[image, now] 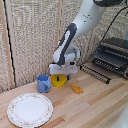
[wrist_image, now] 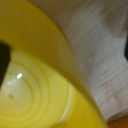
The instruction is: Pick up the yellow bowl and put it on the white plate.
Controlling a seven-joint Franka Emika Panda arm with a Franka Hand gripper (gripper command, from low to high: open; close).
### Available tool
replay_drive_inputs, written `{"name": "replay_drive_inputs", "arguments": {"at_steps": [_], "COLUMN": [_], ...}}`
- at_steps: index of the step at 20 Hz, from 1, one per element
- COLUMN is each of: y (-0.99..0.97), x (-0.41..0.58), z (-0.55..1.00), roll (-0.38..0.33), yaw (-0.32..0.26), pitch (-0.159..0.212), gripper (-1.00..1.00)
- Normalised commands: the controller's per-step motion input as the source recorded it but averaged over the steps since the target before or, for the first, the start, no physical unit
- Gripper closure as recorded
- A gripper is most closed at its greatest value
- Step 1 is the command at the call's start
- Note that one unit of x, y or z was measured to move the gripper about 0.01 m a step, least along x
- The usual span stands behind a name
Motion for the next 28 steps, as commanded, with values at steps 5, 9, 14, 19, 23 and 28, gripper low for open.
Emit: {"name": "replay_drive_inputs", "arguments": {"at_steps": [5, 9, 14, 19, 23, 28], "y": [0.00, -0.12, -0.32, -0.34, -0.15, 0.41], "x": [0.000, 0.000, 0.079, 0.195, 0.239, 0.003], "z": [0.01, 0.28, 0.77, 0.93, 0.91, 0.94], "roll": [0.004, 0.033, 0.055, 0.090, 0.100, 0.035], "yaw": [-0.024, -0.009, -0.004, 0.007, 0.039, 0.083], "pitch": [-0.035, -0.021, 0.003, 0.012, 0.013, 0.035], "gripper": [1.00, 1.00, 1.00, 1.00, 1.00, 1.00]}}
